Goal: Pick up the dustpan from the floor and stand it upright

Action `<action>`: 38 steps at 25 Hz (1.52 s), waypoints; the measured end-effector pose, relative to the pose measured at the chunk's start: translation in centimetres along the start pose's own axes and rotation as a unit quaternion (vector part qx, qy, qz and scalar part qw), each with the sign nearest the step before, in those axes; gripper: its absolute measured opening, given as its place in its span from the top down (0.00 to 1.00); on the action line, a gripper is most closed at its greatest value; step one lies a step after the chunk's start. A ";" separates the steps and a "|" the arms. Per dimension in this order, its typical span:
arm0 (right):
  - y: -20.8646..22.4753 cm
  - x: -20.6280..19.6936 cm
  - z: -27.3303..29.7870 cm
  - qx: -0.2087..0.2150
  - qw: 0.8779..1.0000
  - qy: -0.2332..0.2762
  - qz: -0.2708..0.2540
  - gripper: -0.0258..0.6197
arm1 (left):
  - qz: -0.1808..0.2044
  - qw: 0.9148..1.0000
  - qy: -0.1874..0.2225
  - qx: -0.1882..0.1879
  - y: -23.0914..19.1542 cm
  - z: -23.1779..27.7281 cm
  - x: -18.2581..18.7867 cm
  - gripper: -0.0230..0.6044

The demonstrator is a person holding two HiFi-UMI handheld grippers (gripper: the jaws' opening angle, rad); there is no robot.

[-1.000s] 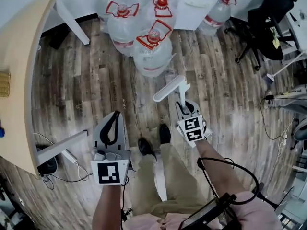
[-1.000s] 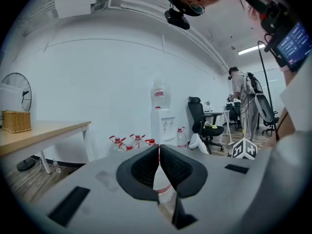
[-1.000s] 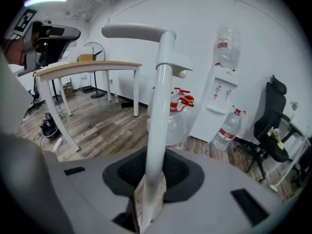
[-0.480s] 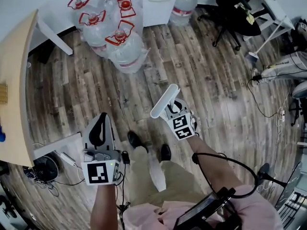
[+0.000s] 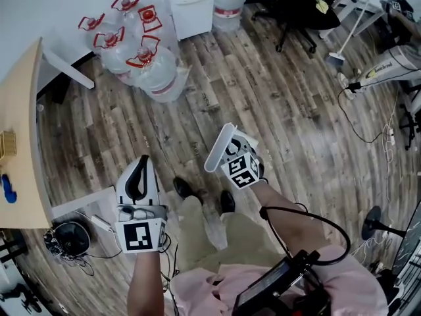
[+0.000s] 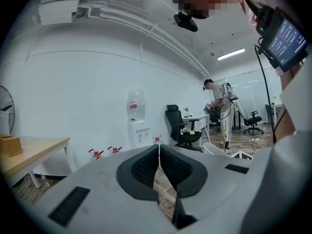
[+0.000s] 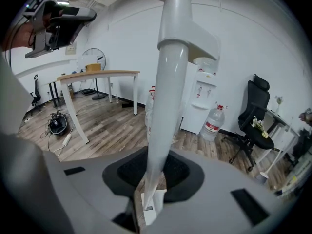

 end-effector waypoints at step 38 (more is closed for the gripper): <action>6.0 -8.3 -8.2 -0.040 0.994 -0.004 0.097 0.64 | 0.076 0.992 0.011 -0.098 12.3 2.1 6.6 0.94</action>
Point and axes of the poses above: the fingertips, and each gripper's own axes: z forward along the fingers, y to its right, x out of its top, the point moved 3 cm from there along -z, backward along the fingers, and after that the axes turned 6 degrees about z, right-handed, at the moved point
